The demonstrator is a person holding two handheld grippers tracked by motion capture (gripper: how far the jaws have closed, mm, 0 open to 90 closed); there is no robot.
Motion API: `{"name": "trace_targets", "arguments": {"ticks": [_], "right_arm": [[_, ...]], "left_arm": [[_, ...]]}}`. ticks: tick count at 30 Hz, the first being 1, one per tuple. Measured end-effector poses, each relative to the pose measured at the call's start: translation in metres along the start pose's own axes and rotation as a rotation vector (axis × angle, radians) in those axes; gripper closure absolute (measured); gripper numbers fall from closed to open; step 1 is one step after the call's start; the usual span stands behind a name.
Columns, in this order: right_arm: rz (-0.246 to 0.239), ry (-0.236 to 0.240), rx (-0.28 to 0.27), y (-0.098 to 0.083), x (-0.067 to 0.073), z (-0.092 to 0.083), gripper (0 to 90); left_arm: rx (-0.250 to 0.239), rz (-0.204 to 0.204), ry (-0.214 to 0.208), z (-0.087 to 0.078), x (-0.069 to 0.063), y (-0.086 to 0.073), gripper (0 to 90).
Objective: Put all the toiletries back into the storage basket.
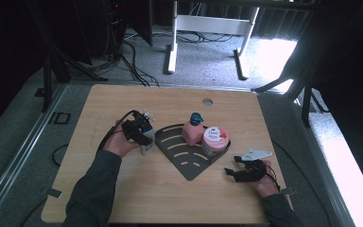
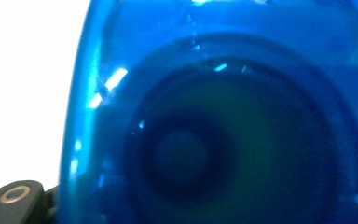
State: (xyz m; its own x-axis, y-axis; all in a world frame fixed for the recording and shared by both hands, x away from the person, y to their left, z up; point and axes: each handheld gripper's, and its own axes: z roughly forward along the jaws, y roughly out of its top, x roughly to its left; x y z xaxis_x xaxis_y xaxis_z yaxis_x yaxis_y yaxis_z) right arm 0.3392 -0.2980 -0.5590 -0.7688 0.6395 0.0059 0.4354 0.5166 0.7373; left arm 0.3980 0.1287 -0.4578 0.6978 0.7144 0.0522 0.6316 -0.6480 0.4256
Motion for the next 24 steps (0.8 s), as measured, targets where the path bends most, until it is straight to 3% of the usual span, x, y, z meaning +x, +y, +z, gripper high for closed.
{"name": "trace_targets", "arguments": {"ticks": [8,24], "right_arm": [[0.001,0.000,0.000,0.0000,0.0000,-0.0001,29.4],[0.001,0.001,-0.001,0.0000,-0.0002,-0.0001,29.4]], "left_arm": [[0.007,-0.006,-0.022,-0.0012,0.0005,0.0006,54.4],[0.010,-0.019,-0.021,-0.0023,0.0000,-0.0002,55.3]]}}
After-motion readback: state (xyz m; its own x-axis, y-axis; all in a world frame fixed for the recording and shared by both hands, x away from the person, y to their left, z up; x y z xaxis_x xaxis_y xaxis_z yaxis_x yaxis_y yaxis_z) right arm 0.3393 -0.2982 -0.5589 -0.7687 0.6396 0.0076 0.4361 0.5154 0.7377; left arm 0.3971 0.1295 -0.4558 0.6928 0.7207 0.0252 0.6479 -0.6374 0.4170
